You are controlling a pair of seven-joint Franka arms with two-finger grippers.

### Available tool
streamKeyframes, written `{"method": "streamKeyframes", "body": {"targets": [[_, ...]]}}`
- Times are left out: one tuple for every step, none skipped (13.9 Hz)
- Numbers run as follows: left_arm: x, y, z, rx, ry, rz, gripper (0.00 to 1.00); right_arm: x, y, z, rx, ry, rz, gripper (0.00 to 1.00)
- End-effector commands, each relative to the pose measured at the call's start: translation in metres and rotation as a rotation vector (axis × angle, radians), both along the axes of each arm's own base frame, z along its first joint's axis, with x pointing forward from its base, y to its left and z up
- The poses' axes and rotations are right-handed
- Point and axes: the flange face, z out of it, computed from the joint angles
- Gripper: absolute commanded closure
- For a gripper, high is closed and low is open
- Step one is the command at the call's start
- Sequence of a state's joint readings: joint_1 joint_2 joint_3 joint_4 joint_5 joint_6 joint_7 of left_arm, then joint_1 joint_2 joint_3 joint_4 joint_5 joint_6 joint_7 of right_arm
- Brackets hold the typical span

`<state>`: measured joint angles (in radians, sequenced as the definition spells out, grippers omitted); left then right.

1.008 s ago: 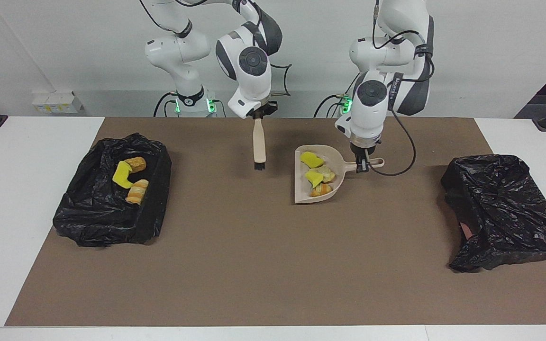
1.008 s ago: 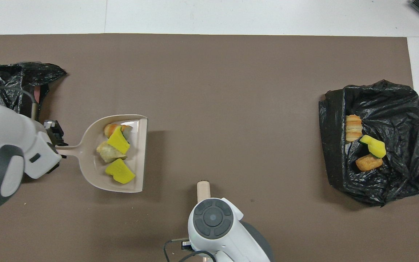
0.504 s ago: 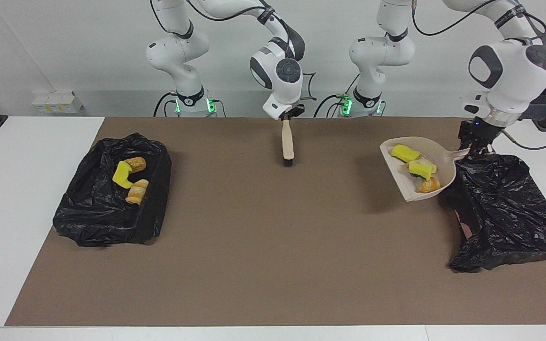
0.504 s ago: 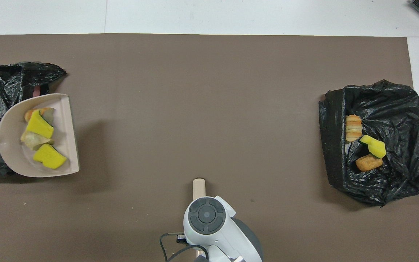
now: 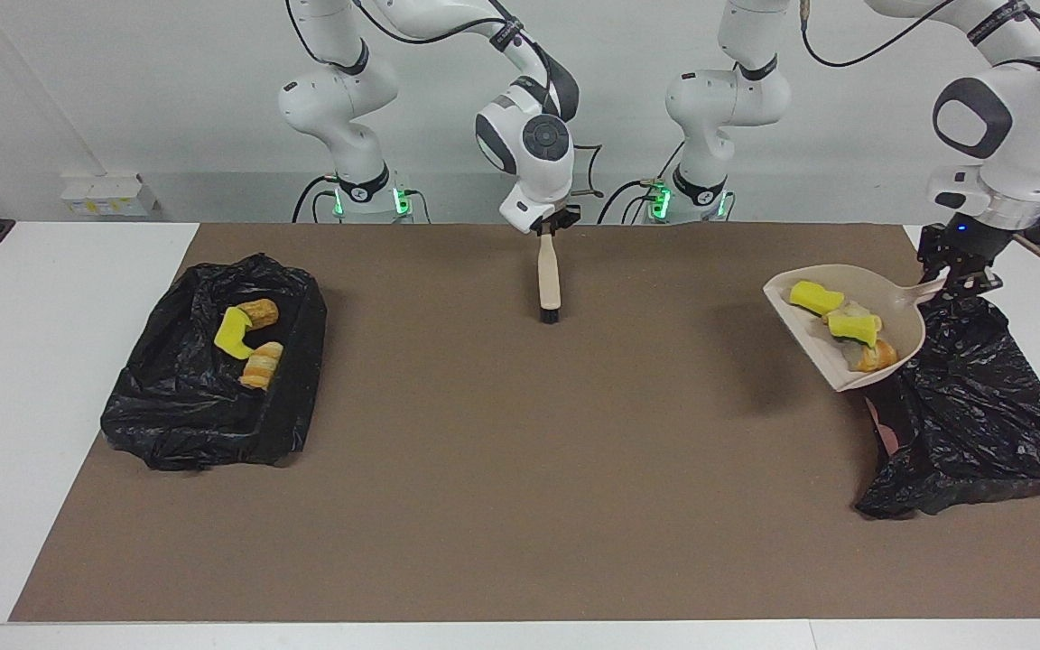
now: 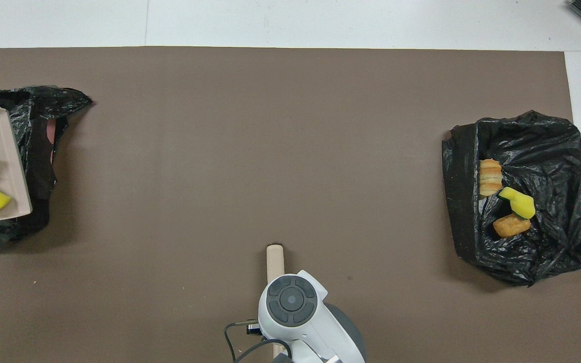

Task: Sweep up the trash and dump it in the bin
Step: 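Carry the dustpan to the nearby bag and tip it with the left gripper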

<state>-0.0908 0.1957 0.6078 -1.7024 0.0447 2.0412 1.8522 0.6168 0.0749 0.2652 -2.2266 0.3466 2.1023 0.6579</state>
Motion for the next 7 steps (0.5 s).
{"method": "streamKeyframes", "body": {"targets": [[0.025,0.037,-0.004,0.107,-0.005,-0.035,1.0,0.003,-0.006,-0.003,0.017,-0.009,0.014,0.47],[0.026,0.043,-0.006,0.136,0.003,-0.08,1.0,0.008,-0.005,-0.004,0.015,-0.012,0.014,0.26],[0.026,0.045,-0.005,0.169,0.023,-0.108,1.0,0.013,-0.004,-0.002,0.021,-0.017,0.014,0.1],[0.025,0.046,-0.005,0.213,0.058,-0.129,1.0,0.021,-0.004,-0.002,0.019,-0.024,0.02,0.0],[0.029,0.041,-0.003,0.285,0.103,-0.169,1.0,0.028,-0.005,0.0,0.015,-0.041,0.031,0.0],[0.031,0.038,-0.003,0.354,0.151,-0.202,1.0,0.036,-0.008,0.003,0.012,-0.051,0.03,0.0],[0.033,0.035,-0.002,0.395,0.179,-0.224,1.0,0.044,-0.012,0.007,0.011,-0.063,0.024,0.0]]}}
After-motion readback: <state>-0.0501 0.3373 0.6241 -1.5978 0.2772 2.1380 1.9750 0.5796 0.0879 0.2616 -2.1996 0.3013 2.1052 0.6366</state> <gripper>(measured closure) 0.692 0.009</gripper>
